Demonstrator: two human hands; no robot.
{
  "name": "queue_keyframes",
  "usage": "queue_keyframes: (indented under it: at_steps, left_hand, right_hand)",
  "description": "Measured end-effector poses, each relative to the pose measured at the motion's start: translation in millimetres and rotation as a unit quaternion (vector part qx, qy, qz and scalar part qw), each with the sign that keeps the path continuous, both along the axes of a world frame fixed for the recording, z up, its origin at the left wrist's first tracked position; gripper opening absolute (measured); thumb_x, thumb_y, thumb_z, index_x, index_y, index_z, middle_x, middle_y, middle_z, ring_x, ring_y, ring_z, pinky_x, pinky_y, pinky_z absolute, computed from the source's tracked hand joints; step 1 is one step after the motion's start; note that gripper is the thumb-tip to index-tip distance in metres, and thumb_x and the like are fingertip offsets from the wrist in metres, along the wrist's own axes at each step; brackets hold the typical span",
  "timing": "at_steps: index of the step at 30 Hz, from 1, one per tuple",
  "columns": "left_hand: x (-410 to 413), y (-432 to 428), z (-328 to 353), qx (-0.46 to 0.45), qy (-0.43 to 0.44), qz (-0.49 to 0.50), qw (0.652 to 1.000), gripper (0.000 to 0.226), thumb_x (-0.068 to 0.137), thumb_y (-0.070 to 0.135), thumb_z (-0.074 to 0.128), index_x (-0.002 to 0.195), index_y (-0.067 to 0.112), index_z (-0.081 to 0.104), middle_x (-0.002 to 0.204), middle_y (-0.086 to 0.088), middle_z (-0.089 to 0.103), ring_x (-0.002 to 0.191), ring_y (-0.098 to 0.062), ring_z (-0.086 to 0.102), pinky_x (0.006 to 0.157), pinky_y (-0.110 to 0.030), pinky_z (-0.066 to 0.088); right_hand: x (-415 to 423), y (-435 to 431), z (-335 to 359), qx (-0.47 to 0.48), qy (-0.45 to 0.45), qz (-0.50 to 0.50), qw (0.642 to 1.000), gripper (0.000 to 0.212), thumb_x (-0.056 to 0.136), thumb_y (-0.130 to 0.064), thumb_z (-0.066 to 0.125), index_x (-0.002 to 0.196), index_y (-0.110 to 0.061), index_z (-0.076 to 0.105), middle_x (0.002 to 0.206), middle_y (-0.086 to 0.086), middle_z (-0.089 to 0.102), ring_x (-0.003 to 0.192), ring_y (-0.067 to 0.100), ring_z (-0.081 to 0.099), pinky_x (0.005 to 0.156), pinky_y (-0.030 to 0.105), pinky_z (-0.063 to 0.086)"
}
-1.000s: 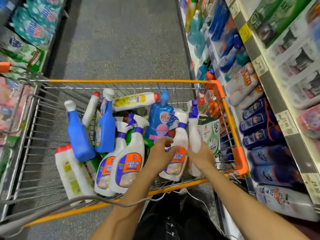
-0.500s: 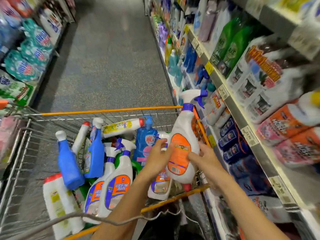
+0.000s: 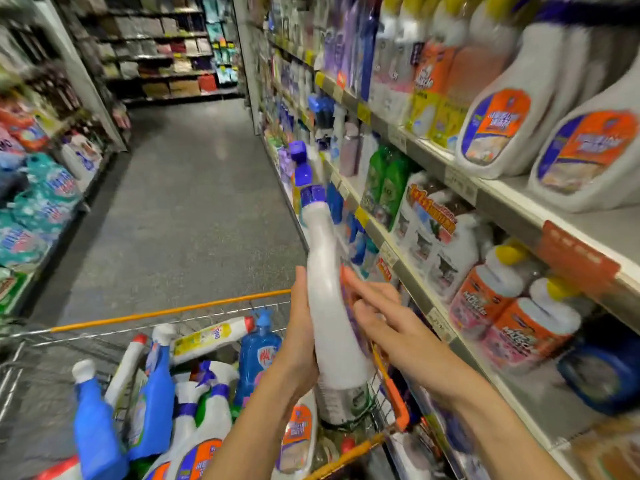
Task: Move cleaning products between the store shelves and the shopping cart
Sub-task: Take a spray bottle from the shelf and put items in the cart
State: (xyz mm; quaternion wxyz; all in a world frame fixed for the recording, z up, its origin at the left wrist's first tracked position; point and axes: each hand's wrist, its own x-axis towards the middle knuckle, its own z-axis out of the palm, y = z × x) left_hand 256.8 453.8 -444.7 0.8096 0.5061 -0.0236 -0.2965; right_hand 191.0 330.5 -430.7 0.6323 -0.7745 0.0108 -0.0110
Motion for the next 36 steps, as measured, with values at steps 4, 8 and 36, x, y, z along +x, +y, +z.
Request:
queue_keyframes:
  at_steps: [4, 8, 36]
  left_hand:
    - [-2.1, -3.8, 12.7, -0.117, 0.040, -0.022, 0.992, 0.076, 0.071, 0.070, 0.038, 0.105, 0.012, 0.075, 0.111, -0.018, 0.070, 0.097, -0.028, 0.069, 0.097, -0.045, 0.047]
    - [-4.8, -6.9, 17.4, -0.118, 0.033, -0.030, 0.992, 0.065, 0.074, 0.063, 0.041, 0.092, 0.013, 0.079, 0.101, -0.017, 0.072, 0.084, -0.027, 0.071, 0.077, -0.041, 0.058]
    - [-5.1, -122.7, 69.5, 0.028, -0.382, -0.139, 0.913, 0.039, 0.092, 0.044, 0.040, 0.115, 0.017, 0.057, 0.103, 0.000, 0.070, 0.090, -0.009, 0.067, 0.074, -0.019, 0.052]
  right_hand:
    - [-7.8, 5.7, 10.4, 0.039, -0.009, -0.029, 0.999, 0.057, 0.086, -0.049, 0.049, 0.138, -0.059, 0.027, 0.147, -0.028, 0.017, 0.133, -0.017, 0.020, 0.082, -0.002, 0.038]
    - [-11.6, 0.6, 12.4, 0.179, 0.014, -0.007, 0.984, 0.075, 0.088, -0.032, 0.062, 0.148, -0.043, 0.017, 0.133, -0.013, 0.059, 0.121, 0.005, 0.058, 0.102, 0.032, 0.048]
    - [-69.8, -82.0, 56.6, 0.139, -0.137, -0.321, 0.927, 0.035, 0.086, -0.015, 0.062, 0.120, -0.020, 0.053, 0.106, -0.002, 0.073, 0.096, 0.017, 0.071, 0.072, 0.024, 0.057]
